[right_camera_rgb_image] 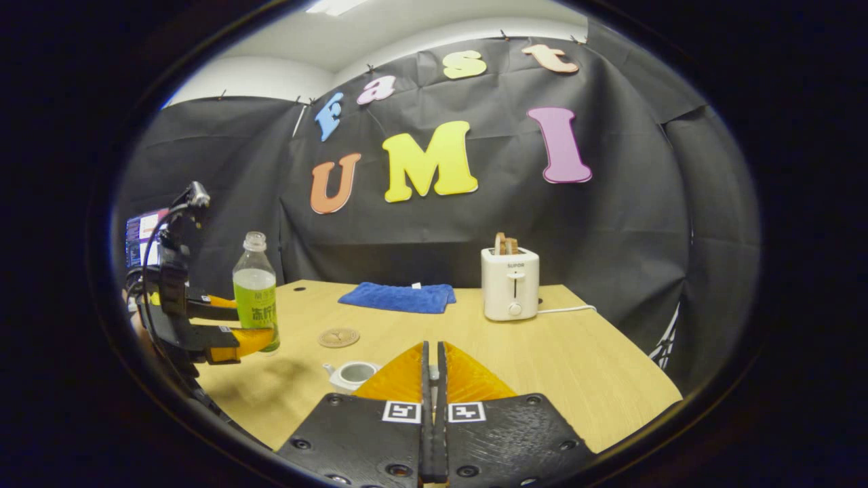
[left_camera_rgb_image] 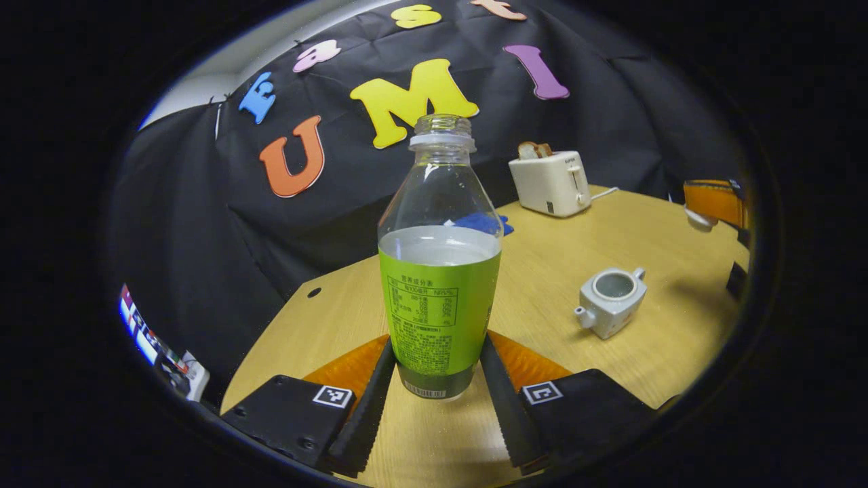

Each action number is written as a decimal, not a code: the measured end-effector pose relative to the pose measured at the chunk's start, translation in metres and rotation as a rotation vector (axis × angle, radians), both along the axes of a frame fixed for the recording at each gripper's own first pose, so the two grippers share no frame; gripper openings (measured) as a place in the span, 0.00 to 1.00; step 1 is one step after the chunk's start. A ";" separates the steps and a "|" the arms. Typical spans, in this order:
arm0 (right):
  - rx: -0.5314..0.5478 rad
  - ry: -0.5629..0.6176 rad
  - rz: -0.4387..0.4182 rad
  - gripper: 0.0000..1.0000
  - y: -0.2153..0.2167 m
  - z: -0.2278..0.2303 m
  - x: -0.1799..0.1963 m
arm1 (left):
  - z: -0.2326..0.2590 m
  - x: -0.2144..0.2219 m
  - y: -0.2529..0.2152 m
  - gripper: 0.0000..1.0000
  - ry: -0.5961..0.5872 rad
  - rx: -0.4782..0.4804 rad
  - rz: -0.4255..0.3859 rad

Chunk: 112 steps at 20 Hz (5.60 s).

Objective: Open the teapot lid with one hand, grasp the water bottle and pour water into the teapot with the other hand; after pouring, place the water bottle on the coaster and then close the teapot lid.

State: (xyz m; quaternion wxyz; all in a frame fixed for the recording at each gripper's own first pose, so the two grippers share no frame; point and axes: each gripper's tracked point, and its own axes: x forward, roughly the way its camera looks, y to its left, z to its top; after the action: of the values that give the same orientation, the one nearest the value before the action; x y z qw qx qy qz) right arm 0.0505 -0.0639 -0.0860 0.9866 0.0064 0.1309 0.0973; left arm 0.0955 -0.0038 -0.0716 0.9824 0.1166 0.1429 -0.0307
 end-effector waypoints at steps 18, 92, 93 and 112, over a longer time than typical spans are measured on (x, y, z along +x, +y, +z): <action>-0.017 0.071 -0.024 0.00 0.005 -0.029 0.022 | -0.002 0.156 -0.010 0.76 -0.121 -0.213 -0.042; -0.027 -0.185 -0.107 0.96 0.053 0.049 0.008 | 0.072 -0.067 0.046 0.99 -0.274 -0.249 0.089; -0.047 -0.203 -0.115 0.96 0.051 0.055 -0.003 | 0.077 -0.072 0.038 0.99 -0.282 -0.246 0.077; -0.096 -0.311 -0.172 0.95 0.044 0.107 -0.103 | 0.107 -0.132 0.022 0.99 -0.365 -0.261 0.101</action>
State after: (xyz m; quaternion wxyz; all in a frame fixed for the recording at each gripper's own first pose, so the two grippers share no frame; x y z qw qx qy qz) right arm -0.0521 -0.0203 0.0214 0.9988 -0.0447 -0.0199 0.0058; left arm -0.0363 0.0182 0.0358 0.9990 -0.0150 -0.0367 0.0219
